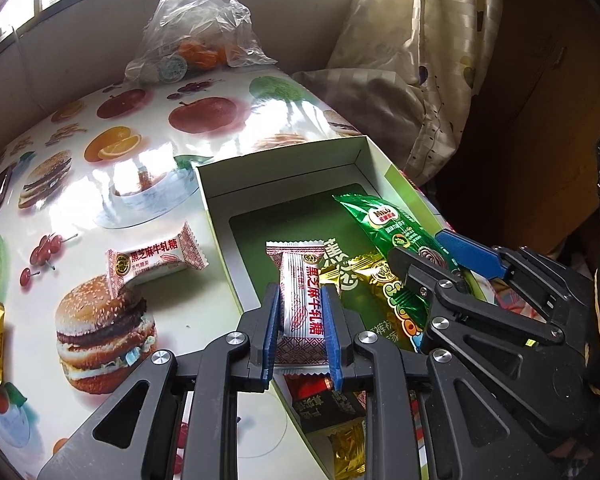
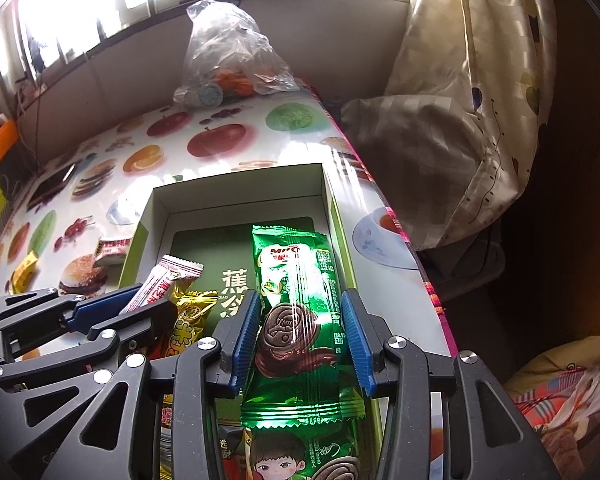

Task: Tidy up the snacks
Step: 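Open the right tool to drop the Milo pack in the box while the left tool releases the milk candy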

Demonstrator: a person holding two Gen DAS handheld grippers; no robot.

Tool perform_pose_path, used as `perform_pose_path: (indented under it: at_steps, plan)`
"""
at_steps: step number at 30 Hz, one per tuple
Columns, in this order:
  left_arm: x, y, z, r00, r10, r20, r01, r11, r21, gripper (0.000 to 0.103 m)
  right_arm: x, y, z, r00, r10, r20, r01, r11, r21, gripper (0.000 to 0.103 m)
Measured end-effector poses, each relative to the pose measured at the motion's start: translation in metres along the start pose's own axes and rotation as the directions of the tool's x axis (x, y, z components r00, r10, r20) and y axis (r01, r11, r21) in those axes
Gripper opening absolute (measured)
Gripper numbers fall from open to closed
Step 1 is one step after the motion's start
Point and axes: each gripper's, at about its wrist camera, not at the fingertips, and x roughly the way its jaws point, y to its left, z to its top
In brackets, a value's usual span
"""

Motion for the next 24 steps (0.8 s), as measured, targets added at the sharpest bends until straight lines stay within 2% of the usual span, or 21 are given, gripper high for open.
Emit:
perform_pose_path:
  at_steps: [18, 22, 24]
  plan:
    - [-0.012, 0.005, -0.004, 1.0, 0.009, 0.023, -0.008, 1.0, -0.012, 0.024, -0.011, 0.001, -0.003, 0.999, 0.019, 0.029, -0.02, 1.0, 0.016, 0.052]
    - [-0.018, 0.005, -0.004, 1.0, -0.003, 0.029, 0.004, 1.0, -0.011, 0.03, -0.017, 0.001, -0.004, 0.999, 0.015, 0.042, -0.016, 1.0, 0.023, 0.053]
    - [-0.022, 0.004, -0.005, 0.999, 0.009, 0.038, -0.009, 1.0, -0.009, 0.036, -0.019, 0.0, -0.005, 0.999, 0.017, 0.046, -0.019, 0.999, 0.033, 0.053]
